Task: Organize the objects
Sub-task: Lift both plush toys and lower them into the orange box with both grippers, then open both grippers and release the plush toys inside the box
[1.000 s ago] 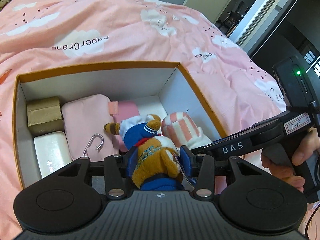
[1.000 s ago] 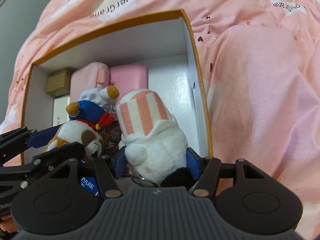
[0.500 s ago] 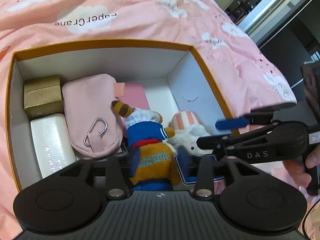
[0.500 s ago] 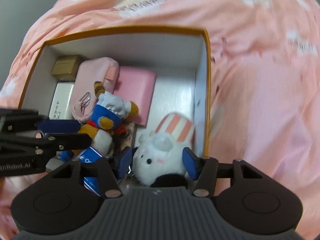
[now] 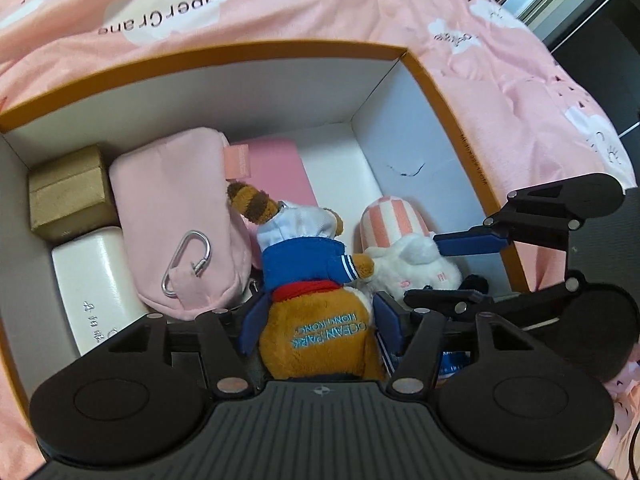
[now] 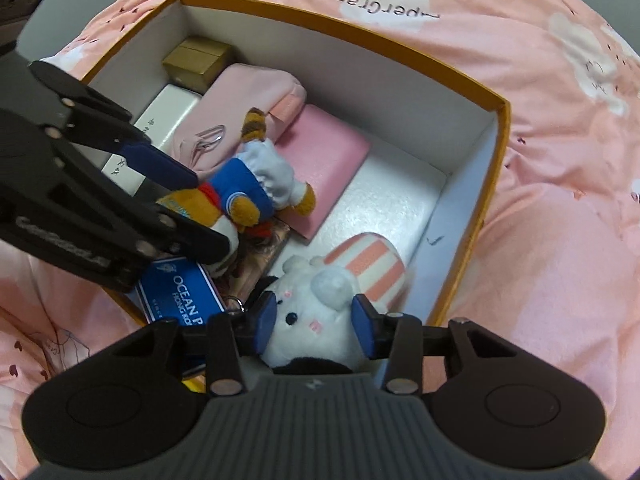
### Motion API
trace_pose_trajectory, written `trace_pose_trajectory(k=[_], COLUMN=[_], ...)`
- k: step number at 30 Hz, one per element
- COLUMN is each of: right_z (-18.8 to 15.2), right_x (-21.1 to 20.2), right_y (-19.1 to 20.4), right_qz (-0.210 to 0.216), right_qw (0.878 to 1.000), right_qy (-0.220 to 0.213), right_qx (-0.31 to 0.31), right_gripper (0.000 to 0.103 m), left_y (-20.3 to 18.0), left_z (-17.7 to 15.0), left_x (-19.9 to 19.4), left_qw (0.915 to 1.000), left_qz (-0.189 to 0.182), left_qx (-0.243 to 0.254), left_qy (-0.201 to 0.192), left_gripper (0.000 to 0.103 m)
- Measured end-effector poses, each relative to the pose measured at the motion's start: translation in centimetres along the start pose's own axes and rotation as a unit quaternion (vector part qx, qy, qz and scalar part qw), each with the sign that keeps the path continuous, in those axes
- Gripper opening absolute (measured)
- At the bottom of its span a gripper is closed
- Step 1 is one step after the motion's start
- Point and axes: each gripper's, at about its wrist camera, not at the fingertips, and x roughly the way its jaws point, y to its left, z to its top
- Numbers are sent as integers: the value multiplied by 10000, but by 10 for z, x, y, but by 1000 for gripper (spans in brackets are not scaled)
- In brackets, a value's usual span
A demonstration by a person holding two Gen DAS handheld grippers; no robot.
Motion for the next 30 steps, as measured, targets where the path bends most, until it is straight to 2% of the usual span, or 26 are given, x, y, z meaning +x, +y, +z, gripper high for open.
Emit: trace_pose_trajectory(k=[3,4,8,13,17,20,23,25,30], right_z=[-1,-2,-5,-10,-9,-8,-6,-4,-3], right_x=[4,5,1,-20,-36,-45,-48,-47,-43], right_y=[1,-1,-2,-9,-17,-22,-24,-28,-33], right_qz=[106,121,94,67,-86,-183,-460,-509,-569], right_qw=[9999,9998,9996,9972,9944,9916,9886,9875,9860], right_qy=[-53,-70,-260,-727,-1026,-1261,-1428,-1482,-1565], right_qx=[-125,-121,-52,144,245,241,137,179,100], right_gripper=[42,42,41,40,40,40,33,33,29], left_y=[-1,-2,-4,-9,-14,-19,-22,-24,-27], left_z=[1,1,-1,-2,11,26,39,45,57], left_x=[6,8,3,-17,-35,-36,-28,-20,8], left_qw=[9999,10000,10000,9982,9939,9913,9902,9896,9923], left_qz=[72,52,48,-118,-243,-316,-417,-464,-439], left_qx=[14,14,13,91,121,202,181,212,366], left_qy=[77,69,-85,-584,-1072,-1258,-1321,-1343,-1103], left_gripper=[70,64,58,57,57,57,57,57,57])
